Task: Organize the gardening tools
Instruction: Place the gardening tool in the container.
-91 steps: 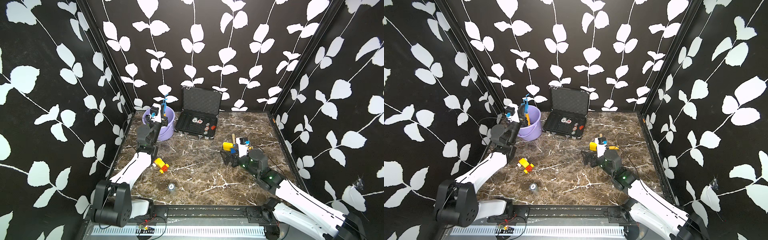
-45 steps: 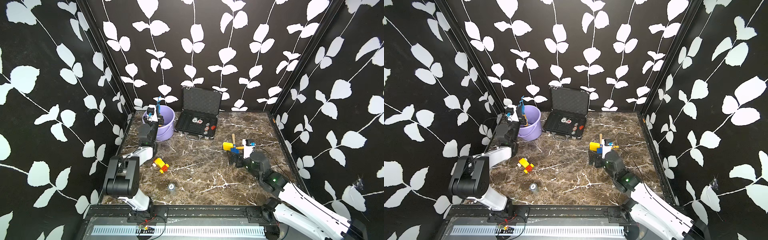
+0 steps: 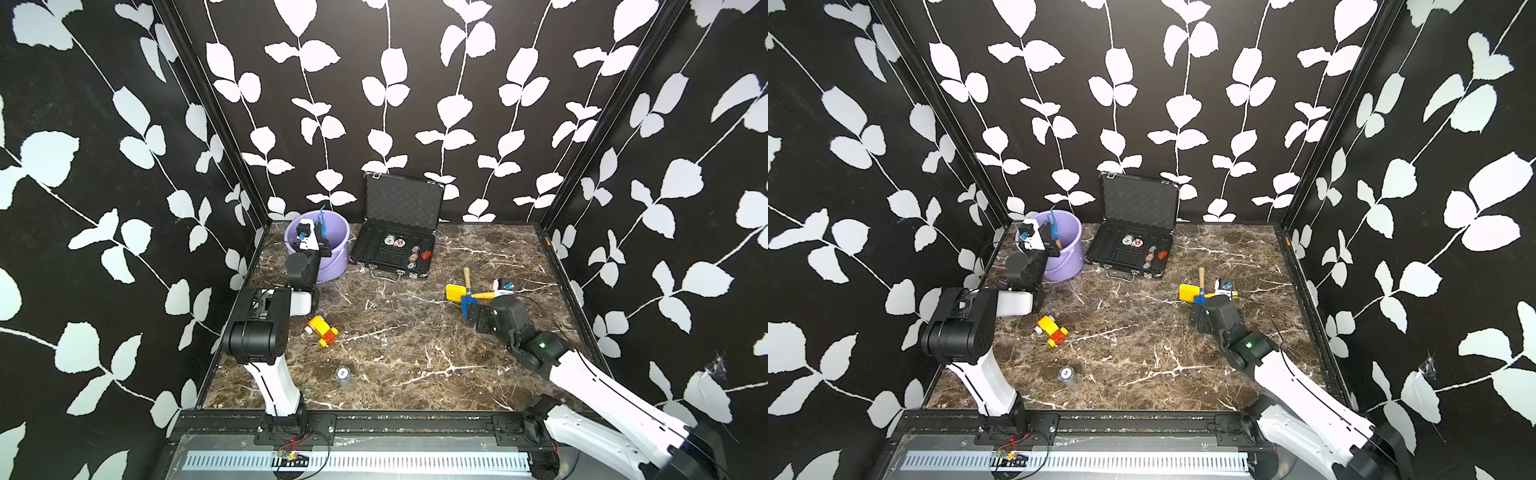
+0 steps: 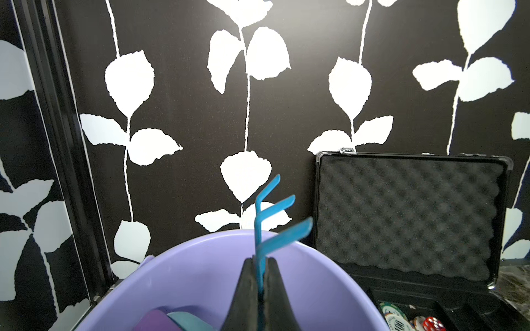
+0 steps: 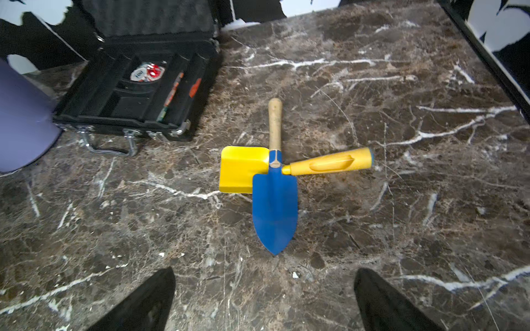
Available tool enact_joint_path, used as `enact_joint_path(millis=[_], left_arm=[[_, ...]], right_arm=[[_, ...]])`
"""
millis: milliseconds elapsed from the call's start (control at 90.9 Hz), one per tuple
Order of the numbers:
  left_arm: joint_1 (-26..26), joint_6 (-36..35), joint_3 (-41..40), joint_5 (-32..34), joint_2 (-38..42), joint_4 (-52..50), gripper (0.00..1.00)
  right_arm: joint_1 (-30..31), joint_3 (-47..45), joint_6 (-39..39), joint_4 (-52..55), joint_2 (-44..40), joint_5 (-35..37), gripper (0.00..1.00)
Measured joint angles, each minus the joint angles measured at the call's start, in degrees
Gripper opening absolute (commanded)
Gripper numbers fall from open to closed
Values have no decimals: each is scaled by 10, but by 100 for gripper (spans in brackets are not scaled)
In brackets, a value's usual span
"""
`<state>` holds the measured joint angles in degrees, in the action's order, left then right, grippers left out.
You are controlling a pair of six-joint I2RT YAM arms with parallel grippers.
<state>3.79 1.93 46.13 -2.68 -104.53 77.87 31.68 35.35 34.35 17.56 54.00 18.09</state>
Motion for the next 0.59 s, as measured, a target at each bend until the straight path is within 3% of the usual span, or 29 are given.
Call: enact_joint_path(millis=[407,594], left_arm=[[-8,35,10,2,-20,14,45],[-13,43,9,4,-4,-17,65]], right_arm=[[-100,98,-15,15,167,-86,89],[-128,176,-45,23,269,-114,78]])
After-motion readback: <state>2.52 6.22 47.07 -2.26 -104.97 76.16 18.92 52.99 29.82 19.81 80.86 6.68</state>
